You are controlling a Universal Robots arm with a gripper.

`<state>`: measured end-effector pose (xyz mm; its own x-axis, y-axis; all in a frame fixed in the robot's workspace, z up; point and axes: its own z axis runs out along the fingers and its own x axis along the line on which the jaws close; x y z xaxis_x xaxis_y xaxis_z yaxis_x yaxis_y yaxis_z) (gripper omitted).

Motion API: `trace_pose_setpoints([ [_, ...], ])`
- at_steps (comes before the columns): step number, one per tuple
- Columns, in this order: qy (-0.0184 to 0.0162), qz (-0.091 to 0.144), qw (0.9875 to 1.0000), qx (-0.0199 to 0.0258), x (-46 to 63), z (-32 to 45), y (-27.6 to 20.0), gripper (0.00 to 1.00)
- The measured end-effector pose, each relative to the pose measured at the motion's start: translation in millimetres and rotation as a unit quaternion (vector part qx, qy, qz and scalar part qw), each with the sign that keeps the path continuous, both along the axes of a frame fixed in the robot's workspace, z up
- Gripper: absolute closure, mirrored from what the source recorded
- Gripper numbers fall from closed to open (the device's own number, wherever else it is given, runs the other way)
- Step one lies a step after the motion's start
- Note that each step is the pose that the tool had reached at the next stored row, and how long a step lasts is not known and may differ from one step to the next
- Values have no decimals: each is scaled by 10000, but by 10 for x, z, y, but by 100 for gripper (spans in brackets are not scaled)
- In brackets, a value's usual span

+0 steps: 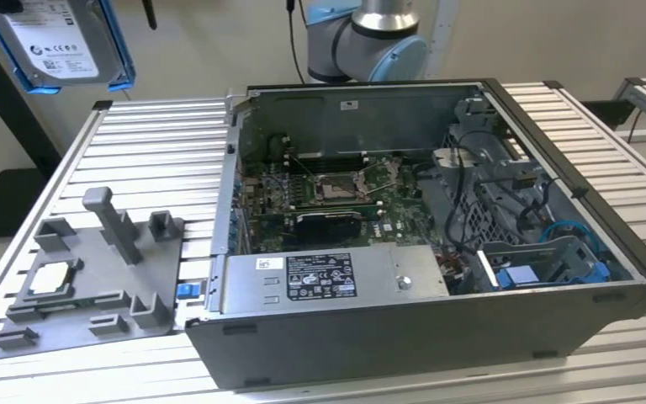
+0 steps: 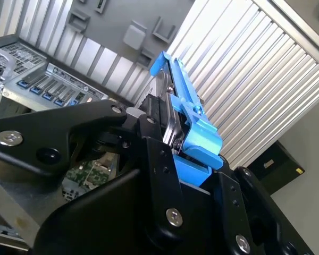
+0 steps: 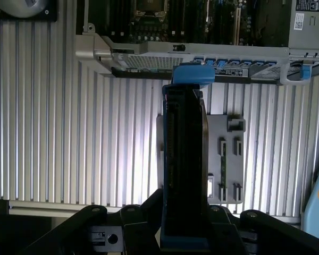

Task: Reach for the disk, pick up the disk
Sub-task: 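Pick up the disk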

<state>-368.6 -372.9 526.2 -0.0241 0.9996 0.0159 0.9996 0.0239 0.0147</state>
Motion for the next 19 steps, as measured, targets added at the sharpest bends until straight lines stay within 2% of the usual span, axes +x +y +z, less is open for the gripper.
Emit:
trace_pose_setpoints([
  [11,0,0,10000,0,130,0,0,100],
  [19,3,-1,10000,0,265,0,1,100],
])
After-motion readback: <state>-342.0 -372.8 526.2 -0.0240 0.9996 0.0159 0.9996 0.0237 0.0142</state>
